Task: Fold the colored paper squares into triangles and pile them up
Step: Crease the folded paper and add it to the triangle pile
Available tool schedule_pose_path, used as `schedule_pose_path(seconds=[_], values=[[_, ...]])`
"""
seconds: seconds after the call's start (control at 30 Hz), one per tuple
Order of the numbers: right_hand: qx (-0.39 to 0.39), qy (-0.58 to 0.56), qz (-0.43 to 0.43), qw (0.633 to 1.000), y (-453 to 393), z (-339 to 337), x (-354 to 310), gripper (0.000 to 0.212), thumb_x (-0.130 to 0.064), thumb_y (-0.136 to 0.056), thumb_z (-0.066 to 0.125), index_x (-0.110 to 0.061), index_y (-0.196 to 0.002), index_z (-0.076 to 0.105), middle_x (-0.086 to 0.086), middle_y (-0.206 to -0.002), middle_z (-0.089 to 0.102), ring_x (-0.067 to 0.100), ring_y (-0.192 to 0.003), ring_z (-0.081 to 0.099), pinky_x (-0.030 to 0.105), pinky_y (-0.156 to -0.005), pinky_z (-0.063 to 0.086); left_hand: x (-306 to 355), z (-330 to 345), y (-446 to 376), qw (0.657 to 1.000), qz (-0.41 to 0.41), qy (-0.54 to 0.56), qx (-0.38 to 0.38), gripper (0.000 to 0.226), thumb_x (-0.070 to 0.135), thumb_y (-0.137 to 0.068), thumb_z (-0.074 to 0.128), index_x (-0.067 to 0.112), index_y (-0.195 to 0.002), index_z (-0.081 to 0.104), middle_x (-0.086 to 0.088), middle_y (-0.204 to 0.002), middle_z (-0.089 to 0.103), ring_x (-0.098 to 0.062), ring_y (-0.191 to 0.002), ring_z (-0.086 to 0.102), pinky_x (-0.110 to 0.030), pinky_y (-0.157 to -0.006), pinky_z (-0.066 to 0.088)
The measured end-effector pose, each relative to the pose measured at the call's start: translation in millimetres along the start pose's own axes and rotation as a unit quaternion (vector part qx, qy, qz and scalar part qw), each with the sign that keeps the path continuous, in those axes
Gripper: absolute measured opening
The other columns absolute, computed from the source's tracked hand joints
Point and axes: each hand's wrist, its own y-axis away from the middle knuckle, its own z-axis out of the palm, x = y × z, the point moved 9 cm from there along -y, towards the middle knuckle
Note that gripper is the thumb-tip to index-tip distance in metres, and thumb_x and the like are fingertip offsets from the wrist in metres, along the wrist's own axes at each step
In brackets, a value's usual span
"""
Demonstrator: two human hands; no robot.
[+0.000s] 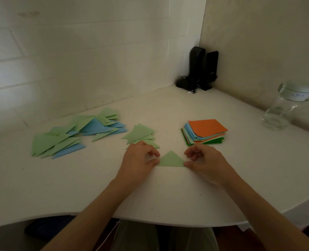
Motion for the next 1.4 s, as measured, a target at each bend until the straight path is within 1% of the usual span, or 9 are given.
schedule_pose_path(seconds=[0.13,0.3,0.43,0.7,0.83,1.0,1.17,1.27,1.4], values=[[0.004,-0.002,0.001,1.000,0.4,-0.6,0.6,0.024,-0.014,-0.072,0.078,-0.025,-0.089,0.064,-0.007,-0.087,0.064,0.002,-0.078,0.057,0.007,-0.069,0.042,13.2,3.0,3.4,0.999,0.027,-0.041,-0.015,0.019,0.014,-0.086,0.065,0.020,-0.103,0.069,0.001,-0.104,0.057,-0.013,-0.095,0.051,-0.022,-0.081,0.041],[0.022,0.011,0.000,1.000,2.1,-0.5,-2.3,0.023,-0.015,-0.072,0.076,-0.029,-0.084,0.063,-0.009,-0.087,0.064,0.002,-0.079,0.057,0.006,-0.068,0.041,35.1,18.6,3.4,0.979,-0.026,-0.188,-0.069,0.048,0.046,-0.088,0.057,0.015,-0.124,0.049,-0.009,-0.122,0.043,-0.028,-0.108,0.049,-0.035,-0.088,0.043],[0.037,0.017,-0.007,0.999,4.6,-0.3,-2.7,0.020,-0.015,-0.073,0.075,-0.028,-0.085,0.065,-0.008,-0.089,0.064,0.000,-0.078,0.056,0.001,-0.067,0.039,39.9,25.1,-9.8,0.967,-0.072,-0.211,-0.124,0.060,0.048,-0.082,0.065,0.011,-0.124,0.045,-0.013,-0.125,0.045,-0.030,-0.110,0.051,-0.034,-0.087,0.041],[0.130,-0.007,-0.055,0.990,11.9,-16.1,-12.3,0.014,-0.017,-0.077,0.074,-0.019,-0.088,0.066,-0.009,-0.085,0.065,0.006,-0.069,0.060,0.007,-0.063,0.041,30.1,15.0,-31.3,0.974,-0.066,-0.141,-0.166,0.022,0.028,-0.084,0.067,0.011,-0.098,0.066,-0.008,-0.102,0.063,-0.024,-0.098,0.059,-0.024,-0.073,0.041],[0.243,0.070,-0.109,0.961,6.5,-52.5,-19.1,0.016,-0.009,-0.079,0.071,-0.008,-0.095,0.068,0.006,-0.092,0.068,0.021,-0.082,0.063,0.031,-0.076,0.048,6.0,-22.2,-43.6,0.995,-0.081,-0.004,-0.062,0.012,0.022,-0.083,0.069,0.012,-0.090,0.066,-0.002,-0.081,0.060,-0.015,-0.075,0.054,-0.019,-0.059,0.037],[0.182,0.181,-0.077,0.963,-22.1,-61.1,-4.1,0.034,-0.021,-0.088,0.063,-0.009,-0.120,0.062,0.009,-0.122,0.063,0.026,-0.109,0.059,0.036,-0.095,0.041,-29.3,-63.0,-65.6,0.991,-0.121,0.026,0.056,0.019,0.026,-0.084,0.069,0.013,-0.097,0.066,0.000,-0.081,0.064,-0.015,-0.072,0.056,-0.025,-0.065,0.043],[0.123,0.278,-0.073,0.950,-43.5,-50.9,-0.3,0.038,-0.036,-0.092,0.055,-0.017,-0.125,0.055,0.000,-0.125,0.059,0.018,-0.112,0.053,0.034,-0.099,0.033,-52.2,-64.2,-89.3,0.990,-0.131,-0.005,0.048,0.019,0.028,-0.084,0.069,0.014,-0.096,0.067,-0.002,-0.086,0.067,-0.015,-0.075,0.057,-0.024,-0.064,0.039],[0.103,0.312,-0.056,0.943,-49.8,-45.0,9.6,0.027,-0.043,-0.093,0.047,-0.024,-0.110,0.055,-0.004,-0.112,0.061,0.015,-0.103,0.052,0.035,-0.092,0.034,-63.4,-56.8,-95.6,0.990,-0.138,-0.025,0.033,0.020,0.030,-0.084,0.068,0.015,-0.097,0.067,0.001,-0.085,0.063,-0.015,-0.079,0.058,-0.025,-0.069,0.040],[0.145,0.312,-0.077,0.936,-47.9,-43.5,9.9,0.030,-0.039,-0.094,0.048,-0.023,-0.113,0.063,-0.006,-0.117,0.063,0.018,-0.114,0.052,0.038,-0.094,0.034,-73.7,-45.1,-99.9,0.991,-0.125,-0.047,0.016,0.020,0.031,-0.082,0.071,0.017,-0.094,0.067,0.004,-0.084,0.061,-0.015,-0.081,0.057,-0.026,-0.070,0.040]])
